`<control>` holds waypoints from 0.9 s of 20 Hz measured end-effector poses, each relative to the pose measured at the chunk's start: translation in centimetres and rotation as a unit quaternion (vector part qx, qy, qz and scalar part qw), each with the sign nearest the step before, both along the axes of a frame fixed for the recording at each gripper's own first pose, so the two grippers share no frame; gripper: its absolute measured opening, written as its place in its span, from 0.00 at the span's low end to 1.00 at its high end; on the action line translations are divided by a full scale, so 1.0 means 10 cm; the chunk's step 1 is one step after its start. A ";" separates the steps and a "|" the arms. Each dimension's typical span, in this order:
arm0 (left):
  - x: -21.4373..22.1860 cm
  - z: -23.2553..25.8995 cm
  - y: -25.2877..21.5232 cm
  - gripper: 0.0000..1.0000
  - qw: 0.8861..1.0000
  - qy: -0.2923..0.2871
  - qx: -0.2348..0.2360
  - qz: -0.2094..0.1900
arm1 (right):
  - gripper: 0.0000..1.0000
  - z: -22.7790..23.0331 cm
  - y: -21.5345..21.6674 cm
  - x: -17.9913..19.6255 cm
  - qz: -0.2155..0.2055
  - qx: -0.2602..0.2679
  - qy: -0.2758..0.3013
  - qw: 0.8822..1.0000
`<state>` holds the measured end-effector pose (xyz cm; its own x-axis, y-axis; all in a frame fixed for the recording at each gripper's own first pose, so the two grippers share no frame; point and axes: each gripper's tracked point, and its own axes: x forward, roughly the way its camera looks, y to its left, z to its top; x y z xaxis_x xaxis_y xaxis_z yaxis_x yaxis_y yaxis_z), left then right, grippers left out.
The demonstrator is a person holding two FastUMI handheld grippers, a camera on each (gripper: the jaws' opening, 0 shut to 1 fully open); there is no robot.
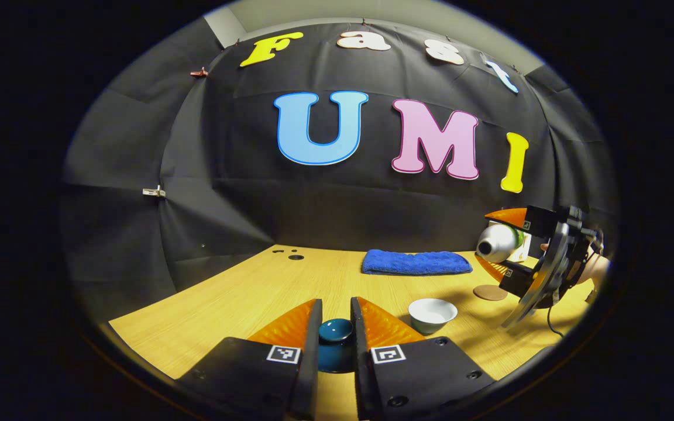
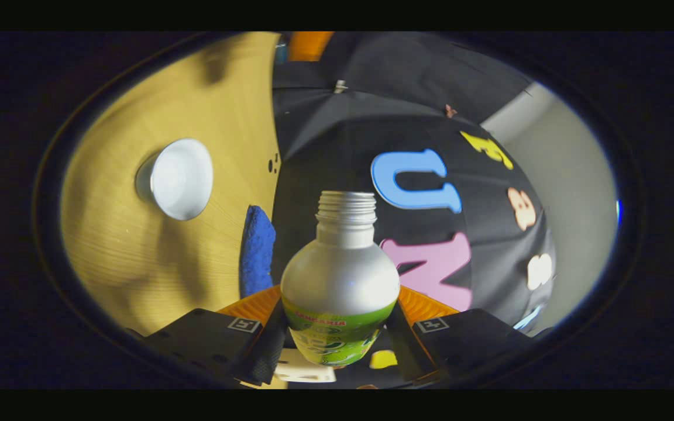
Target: Open the teacup lid with one hand, grasp the water bottle and pour water into the teacup with the other hand; after pouring, place the water bottle on the coaster and then close the teacup lid.
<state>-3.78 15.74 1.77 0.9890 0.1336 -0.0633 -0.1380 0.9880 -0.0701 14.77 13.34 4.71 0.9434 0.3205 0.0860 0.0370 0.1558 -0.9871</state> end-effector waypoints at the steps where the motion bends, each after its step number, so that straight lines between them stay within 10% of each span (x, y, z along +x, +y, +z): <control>1: 0.01 0.01 -0.04 0.30 1.000 0.000 -0.001 -0.002 | 0.80 0.02 -0.14 0.00 -0.010 0.043 0.026 0.999; 5: 0.06 0.08 -0.24 0.30 1.000 -0.004 0.005 -0.018 | 0.81 0.00 -0.59 -0.16 -0.041 0.205 0.122 0.970; 9: 0.17 0.15 -0.57 0.30 0.999 -0.012 0.005 -0.046 | 0.81 -0.06 -0.82 -0.53 -0.037 0.375 0.215 0.901; 18: 0.33 0.16 -1.17 0.29 0.995 -0.014 0.027 -0.097 | 0.81 0.23 -0.92 -0.64 0.013 0.543 0.248 0.802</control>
<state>-0.44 4.08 3.33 0.9978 -0.0575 -0.0342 0.0569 0.9982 -0.0172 8.41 4.17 6.97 0.9419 0.3312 -0.0564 -0.3360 0.9281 -0.1604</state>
